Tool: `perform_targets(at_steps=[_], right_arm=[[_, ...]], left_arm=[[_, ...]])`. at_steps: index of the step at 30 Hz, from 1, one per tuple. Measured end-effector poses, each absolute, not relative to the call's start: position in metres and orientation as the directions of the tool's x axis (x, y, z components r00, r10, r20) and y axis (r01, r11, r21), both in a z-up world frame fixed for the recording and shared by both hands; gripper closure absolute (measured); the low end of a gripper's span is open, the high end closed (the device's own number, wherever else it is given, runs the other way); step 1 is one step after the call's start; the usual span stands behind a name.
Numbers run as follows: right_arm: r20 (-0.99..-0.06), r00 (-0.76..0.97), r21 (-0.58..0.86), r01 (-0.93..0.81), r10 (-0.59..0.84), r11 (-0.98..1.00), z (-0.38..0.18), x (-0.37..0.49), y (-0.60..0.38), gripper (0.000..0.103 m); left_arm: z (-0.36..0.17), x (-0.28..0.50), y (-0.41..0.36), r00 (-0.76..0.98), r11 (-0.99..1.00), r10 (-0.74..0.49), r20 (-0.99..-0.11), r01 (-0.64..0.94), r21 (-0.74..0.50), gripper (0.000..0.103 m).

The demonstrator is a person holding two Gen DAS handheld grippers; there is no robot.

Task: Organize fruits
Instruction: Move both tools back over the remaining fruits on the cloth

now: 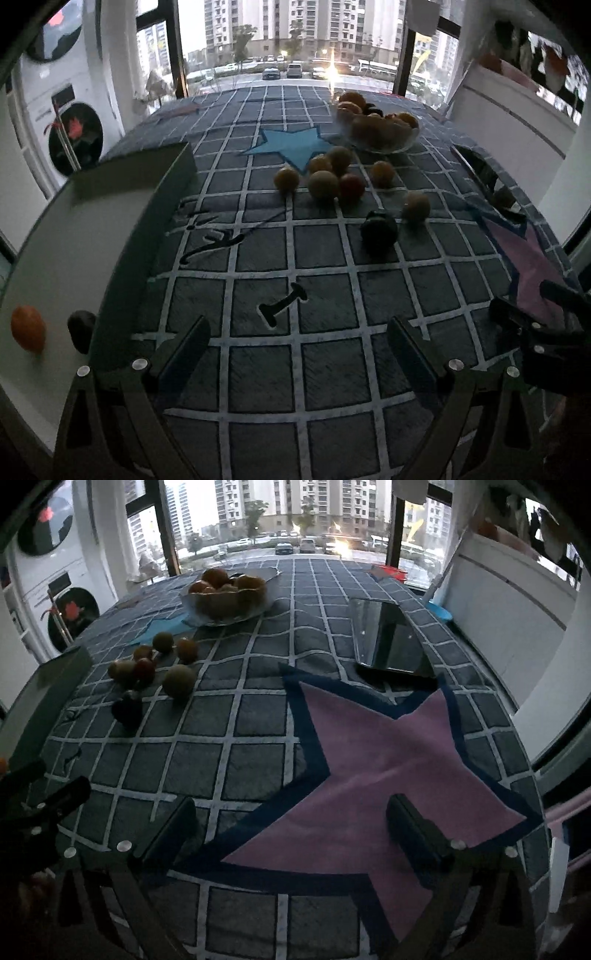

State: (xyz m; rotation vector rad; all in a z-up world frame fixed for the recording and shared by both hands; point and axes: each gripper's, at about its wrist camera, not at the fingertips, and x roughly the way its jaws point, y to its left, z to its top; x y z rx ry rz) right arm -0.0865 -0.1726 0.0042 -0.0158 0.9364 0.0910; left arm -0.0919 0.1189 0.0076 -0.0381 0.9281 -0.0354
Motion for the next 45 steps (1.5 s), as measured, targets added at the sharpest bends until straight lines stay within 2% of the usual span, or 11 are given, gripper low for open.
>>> perform_targets(at_steps=[3, 11, 15, 45], right_arm=[[-0.801, 0.595, 0.031, -0.083, 0.075, 0.996, 0.005, -0.087, -0.174, 0.000], [-0.805, 0.591, 0.005, -0.087, 0.056, 0.996, 0.003, -0.087, -0.170, 0.000], [-0.806, 0.589, 0.000, -0.089, 0.052, 0.996, 0.003, -0.087, -0.169, 0.000], [-0.805, 0.591, -0.002, -0.088, 0.050, 0.996, 0.003, -0.087, -0.169, 0.000]], left_arm=[[0.003, -0.093, 0.122, 0.594, 0.998, -0.063, -0.802, 0.013, -0.069, 0.005], [0.003, -0.101, 0.106, 0.628, 0.999, -0.015, -0.778, 0.047, 0.019, 0.005], [0.002, -0.100, 0.108, 0.619, 0.998, -0.047, -0.784, 0.067, -0.007, 0.005], [0.004, -0.106, 0.104, 0.643, 0.996, -0.039, -0.765, 0.087, 0.022, 0.005]])
